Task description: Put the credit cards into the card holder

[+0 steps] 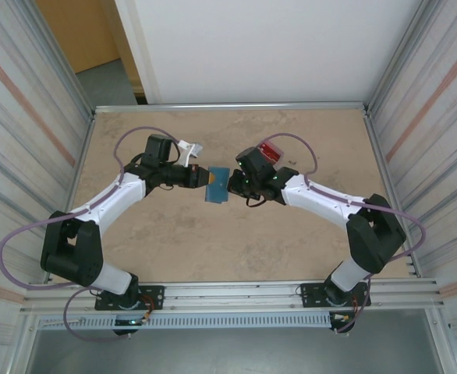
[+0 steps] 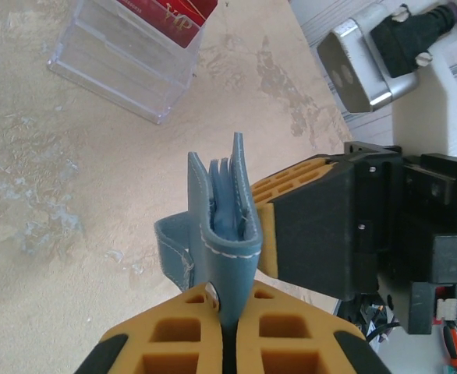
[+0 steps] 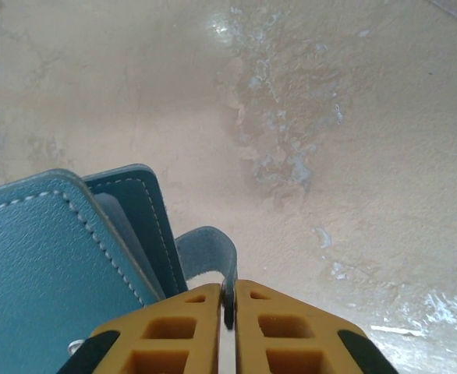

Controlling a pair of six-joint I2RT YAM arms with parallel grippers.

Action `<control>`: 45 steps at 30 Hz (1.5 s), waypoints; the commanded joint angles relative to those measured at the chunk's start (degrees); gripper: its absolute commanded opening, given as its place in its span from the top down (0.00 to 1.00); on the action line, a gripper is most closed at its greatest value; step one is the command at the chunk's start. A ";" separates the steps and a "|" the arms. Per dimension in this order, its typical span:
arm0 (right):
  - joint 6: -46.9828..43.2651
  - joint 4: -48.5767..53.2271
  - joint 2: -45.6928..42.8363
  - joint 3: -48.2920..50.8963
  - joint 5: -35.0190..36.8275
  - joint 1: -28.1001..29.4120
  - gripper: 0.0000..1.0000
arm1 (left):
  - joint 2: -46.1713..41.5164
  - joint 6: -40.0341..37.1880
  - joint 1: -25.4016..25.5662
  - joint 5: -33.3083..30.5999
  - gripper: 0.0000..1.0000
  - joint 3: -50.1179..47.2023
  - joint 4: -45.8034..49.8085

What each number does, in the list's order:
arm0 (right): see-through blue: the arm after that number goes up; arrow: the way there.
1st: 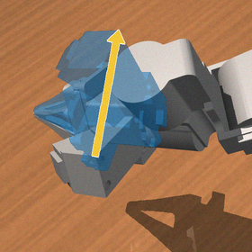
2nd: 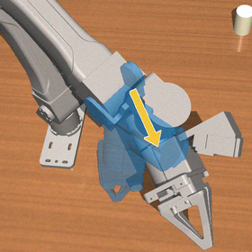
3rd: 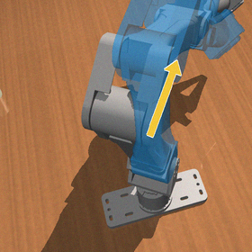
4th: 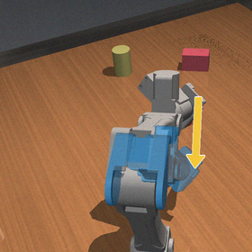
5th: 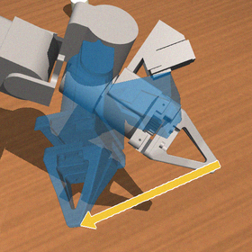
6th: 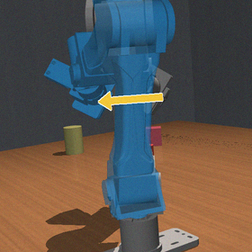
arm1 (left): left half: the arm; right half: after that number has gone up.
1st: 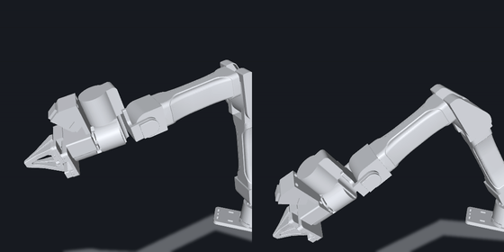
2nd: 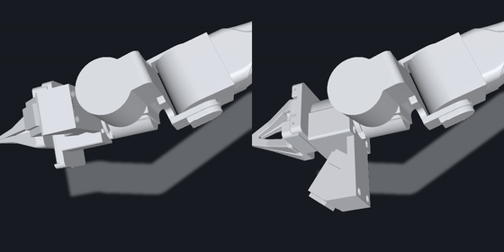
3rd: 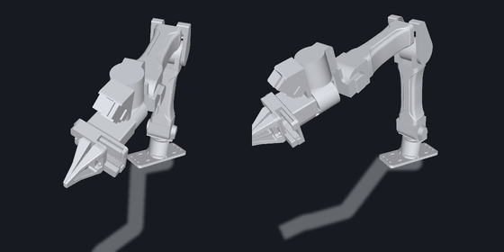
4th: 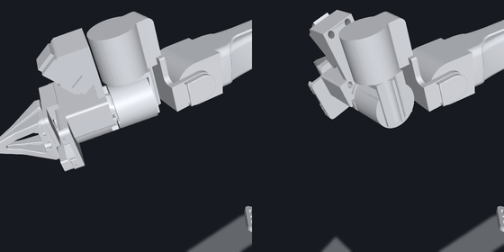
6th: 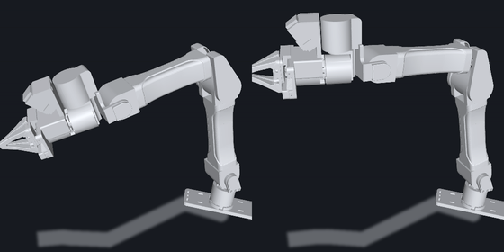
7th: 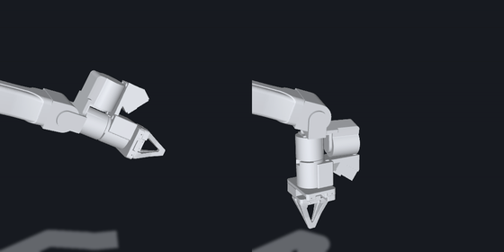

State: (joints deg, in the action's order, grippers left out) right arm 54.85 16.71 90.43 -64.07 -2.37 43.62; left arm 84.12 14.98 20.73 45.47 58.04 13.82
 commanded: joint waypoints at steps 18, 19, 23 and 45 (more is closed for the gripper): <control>-2.89 0.04 -9.01 5.21 -1.96 -0.56 0.58 | -0.91 -1.38 0.35 7.44 1.00 -0.94 -3.63; -2.85 -0.17 -8.53 5.11 -2.56 -0.55 0.58 | -0.96 -1.07 0.37 7.97 1.00 -0.77 -3.63; -3.52 -0.37 -7.04 5.36 -3.00 -1.07 0.72 | -0.63 -0.05 0.50 10.24 1.00 -1.42 -5.45; -1.63 6.63 -16.20 17.16 0.22 -2.81 0.79 | 6.98 8.81 6.70 3.64 1.00 -8.93 -15.20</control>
State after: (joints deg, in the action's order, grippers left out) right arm 52.34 19.09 77.95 -48.60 -4.71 41.12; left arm 90.45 21.45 26.76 50.19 49.67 2.63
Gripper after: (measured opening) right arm 0.211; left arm 0.081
